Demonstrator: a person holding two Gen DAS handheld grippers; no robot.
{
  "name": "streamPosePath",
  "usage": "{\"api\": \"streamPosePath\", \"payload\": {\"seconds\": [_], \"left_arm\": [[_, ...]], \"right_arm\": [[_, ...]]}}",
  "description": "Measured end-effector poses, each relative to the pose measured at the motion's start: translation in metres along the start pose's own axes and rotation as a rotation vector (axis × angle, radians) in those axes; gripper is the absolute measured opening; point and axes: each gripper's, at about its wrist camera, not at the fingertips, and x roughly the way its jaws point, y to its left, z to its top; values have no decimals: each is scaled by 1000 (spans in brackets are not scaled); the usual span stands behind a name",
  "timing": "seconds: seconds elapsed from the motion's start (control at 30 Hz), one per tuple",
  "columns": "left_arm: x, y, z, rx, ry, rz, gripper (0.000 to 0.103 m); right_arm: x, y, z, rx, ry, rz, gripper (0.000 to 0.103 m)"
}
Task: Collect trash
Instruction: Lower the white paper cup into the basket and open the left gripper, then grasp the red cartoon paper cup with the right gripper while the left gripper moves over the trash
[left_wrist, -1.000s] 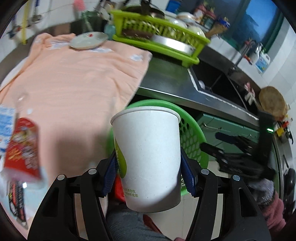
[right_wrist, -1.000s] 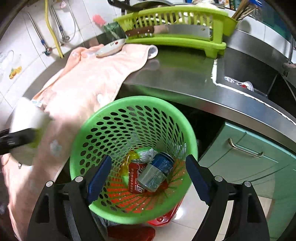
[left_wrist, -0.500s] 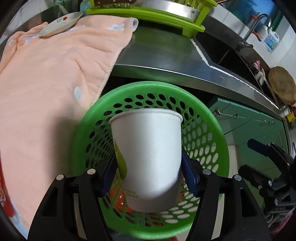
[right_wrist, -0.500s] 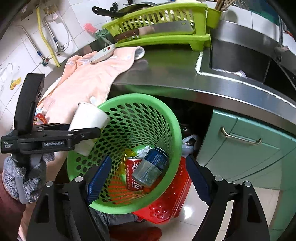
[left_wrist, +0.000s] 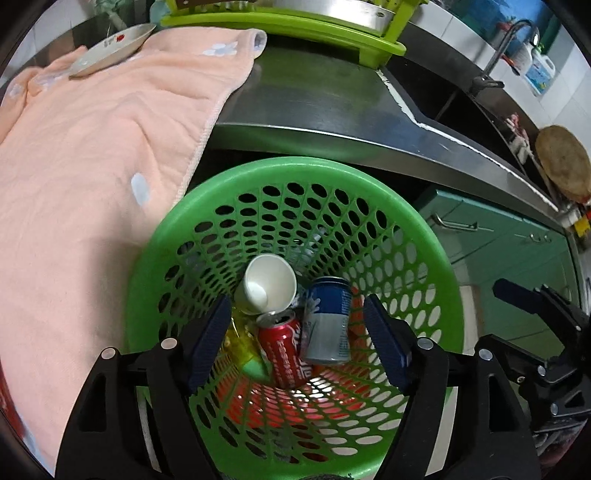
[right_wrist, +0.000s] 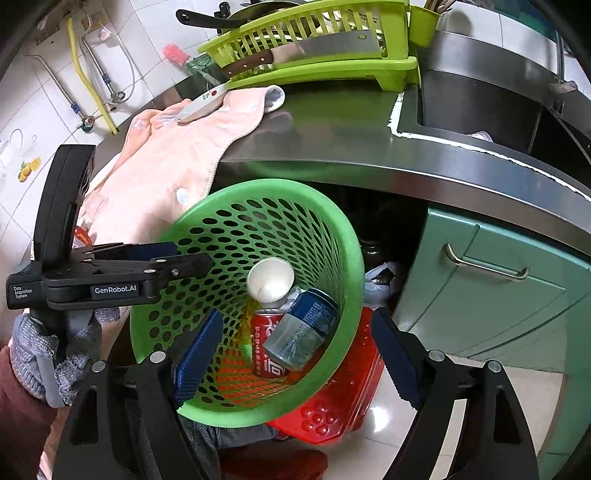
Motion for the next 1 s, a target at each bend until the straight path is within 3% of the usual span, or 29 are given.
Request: {"api": "streamPosePath", "payload": {"seconds": [0.17, 0.5, 1.0], "left_arm": [[-15, 3, -8, -11, -23, 0, 73], [-85, 23, -44, -38, -142, 41, 73], [-202, 108, -124, -182, -305, 161, 73]], "right_arm": [[-6, 7, -1, -10, -10, 11, 79], [-16, 39, 3, -47, -38, 43, 79], [-4, 145, 17, -176, -15, 170, 79]]}}
